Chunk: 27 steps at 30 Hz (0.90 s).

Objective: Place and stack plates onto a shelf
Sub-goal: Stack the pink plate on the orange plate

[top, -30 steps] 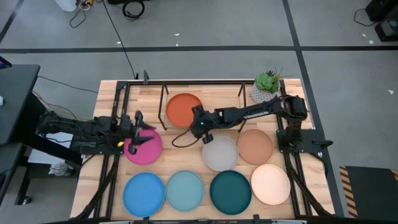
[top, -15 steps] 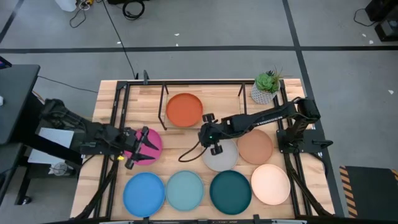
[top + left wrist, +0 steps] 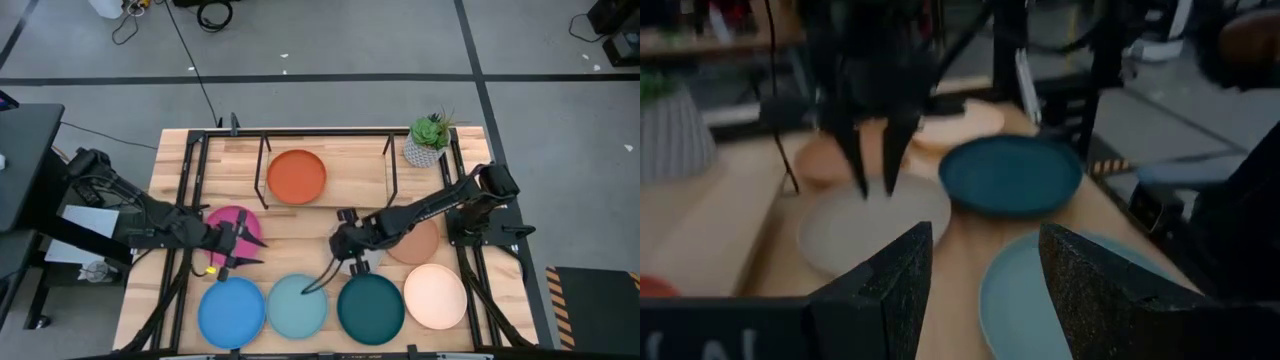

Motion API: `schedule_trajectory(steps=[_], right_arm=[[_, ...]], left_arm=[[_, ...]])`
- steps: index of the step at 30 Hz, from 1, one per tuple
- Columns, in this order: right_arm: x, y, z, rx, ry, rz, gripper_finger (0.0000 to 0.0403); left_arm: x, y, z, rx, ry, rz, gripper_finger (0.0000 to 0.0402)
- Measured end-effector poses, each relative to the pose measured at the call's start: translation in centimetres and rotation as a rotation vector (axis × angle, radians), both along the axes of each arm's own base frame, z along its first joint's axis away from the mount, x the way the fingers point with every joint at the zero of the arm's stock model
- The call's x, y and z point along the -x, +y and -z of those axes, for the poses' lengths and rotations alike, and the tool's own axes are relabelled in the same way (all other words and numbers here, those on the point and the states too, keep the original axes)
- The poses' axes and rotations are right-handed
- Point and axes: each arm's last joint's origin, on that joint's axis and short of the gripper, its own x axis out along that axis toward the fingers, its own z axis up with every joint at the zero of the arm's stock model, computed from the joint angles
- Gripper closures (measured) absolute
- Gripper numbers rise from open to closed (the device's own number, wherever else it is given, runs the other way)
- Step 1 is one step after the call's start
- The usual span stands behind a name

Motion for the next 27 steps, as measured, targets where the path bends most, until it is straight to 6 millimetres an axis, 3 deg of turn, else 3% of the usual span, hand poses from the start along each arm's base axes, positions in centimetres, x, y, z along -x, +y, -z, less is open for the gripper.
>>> schedule_trajectory(steps=[5, 14, 19, 27], right_arm=[[0.8, 1.0, 1.1, 0.067, -0.010, 0.020, 0.0292], [1.0, 0.4, 3.1, 0.165, -0.102, 0.054, 0.0292], [0.6, 0.4, 3.2, 0.187, -0.183, 0.020, 0.0292], [-0.2, -0.1, 2.9, 0.217, -0.246, -0.034, 0.0292]], left_arm=[[-1.4, -0.2, 0.9, 0.090, 0.287, -0.118, 0.0209], [-1.7, 0.4, 4.0, 0.348, 0.729, -0.448, 0.0209], [-1.8, 0.3, 6.2, 0.377, 0.885, -0.581, 0.0209], [-2.2, 0.0, 8.5, 0.354, 0.986, -0.672, 0.0210]])
